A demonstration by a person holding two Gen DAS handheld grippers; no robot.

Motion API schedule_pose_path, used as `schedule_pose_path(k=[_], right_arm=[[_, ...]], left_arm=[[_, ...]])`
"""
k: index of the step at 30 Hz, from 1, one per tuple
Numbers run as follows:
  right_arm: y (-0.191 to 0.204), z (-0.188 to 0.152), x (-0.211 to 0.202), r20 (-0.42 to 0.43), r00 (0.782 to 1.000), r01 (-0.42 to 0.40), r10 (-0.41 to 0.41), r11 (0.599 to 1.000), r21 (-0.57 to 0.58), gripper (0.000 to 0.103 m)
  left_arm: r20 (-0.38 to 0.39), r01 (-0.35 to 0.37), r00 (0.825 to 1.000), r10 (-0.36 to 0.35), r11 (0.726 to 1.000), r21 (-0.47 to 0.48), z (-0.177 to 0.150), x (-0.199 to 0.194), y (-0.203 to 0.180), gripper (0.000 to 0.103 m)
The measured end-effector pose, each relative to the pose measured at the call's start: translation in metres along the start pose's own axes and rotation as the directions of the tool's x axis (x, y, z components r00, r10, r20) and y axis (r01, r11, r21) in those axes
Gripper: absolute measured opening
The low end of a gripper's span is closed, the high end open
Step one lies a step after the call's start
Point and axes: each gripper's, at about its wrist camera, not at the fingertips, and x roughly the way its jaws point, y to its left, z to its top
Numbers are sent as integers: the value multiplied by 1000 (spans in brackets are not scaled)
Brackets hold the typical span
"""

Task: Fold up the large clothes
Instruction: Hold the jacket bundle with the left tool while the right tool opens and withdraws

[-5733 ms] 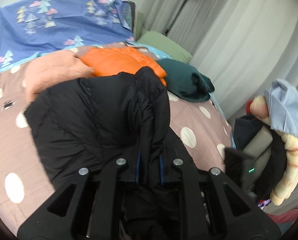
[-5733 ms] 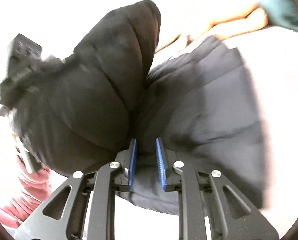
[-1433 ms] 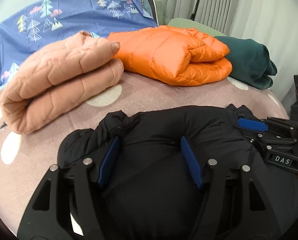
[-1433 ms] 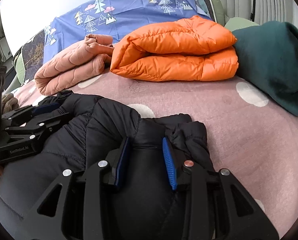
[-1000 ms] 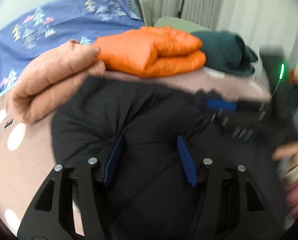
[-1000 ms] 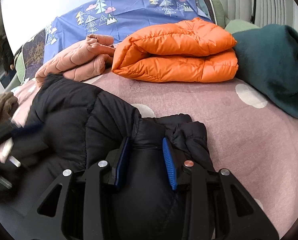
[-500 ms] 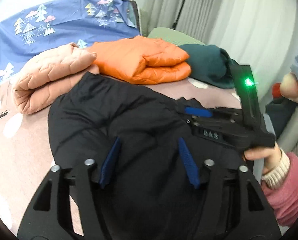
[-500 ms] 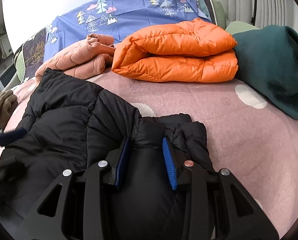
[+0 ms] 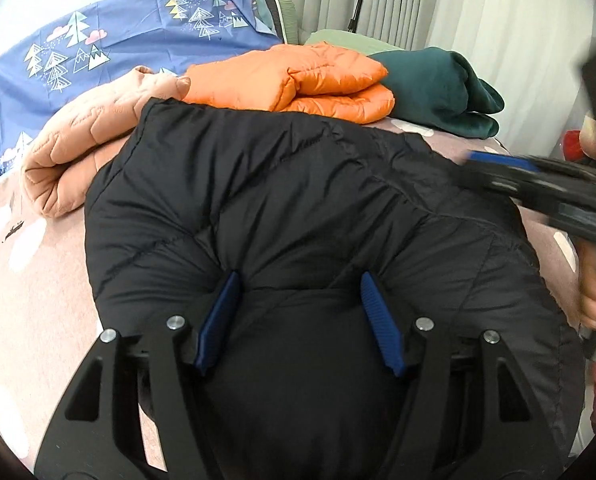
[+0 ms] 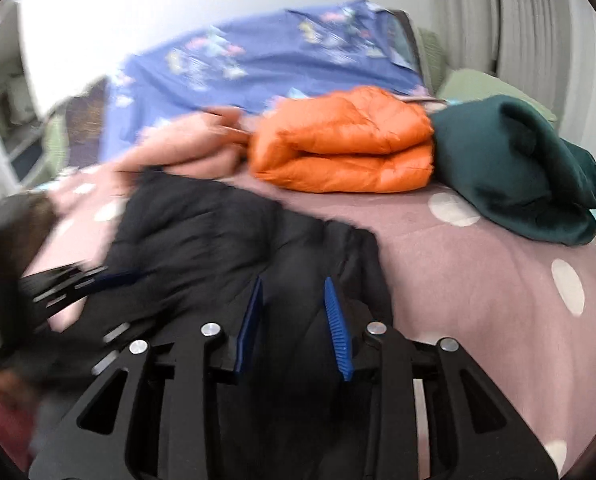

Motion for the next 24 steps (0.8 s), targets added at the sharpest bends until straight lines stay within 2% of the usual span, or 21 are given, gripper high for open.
schedule_pose_path(k=[2,5,8,10,11,12,14,16,18,20,24], right_arm=[[6,-22,-18,-24,998,-52,51,998,-22,29],[-2,-55,1,-119,993,-23,26,999,26,30],[-19,-59,-1,-108,991,-60,76,988,144,30],[-21,-55,-14,-91,992,-75,91,983,167,33],[-22,-53,-26,-69,993,-80,93,982,170,41],[-25,-55,-35,-51,995,-76,86,982,176,54],[-38,-60,-52,-11,997,-68,72,973,222,67],[-55,-65,-57,-11,995,-89,96,953,289,71],[-68,-79,-49,-52,988,-119,148,923,365,75],[-73,-92,-35,-108,969,-157,222,891,426,76],[-69,-102,-19,-116,939,-229,323,841,490,86]], left_arm=[[2,6,1000,-6,1000,-6,0,0,1,65],[4,16,1000,-16,1000,-9,2,3,1,65],[0,0,1000,0,1000,14,2,3,-5,65],[1,-5,1000,5,1000,18,1,2,-5,65],[2,-1,1000,1,1000,12,1,1,-4,65],[5,8,1000,-8,1000,4,0,0,-2,65],[10,19,1000,-19,1000,-5,0,-1,0,65],[14,24,1000,-23,1000,-9,0,-1,1,65],[13,23,1000,-23,1000,-5,0,-1,0,65],[14,25,1000,-25,1000,-6,0,-1,0,65],[17,26,1000,-26,1000,-5,-1,-1,0,65]])
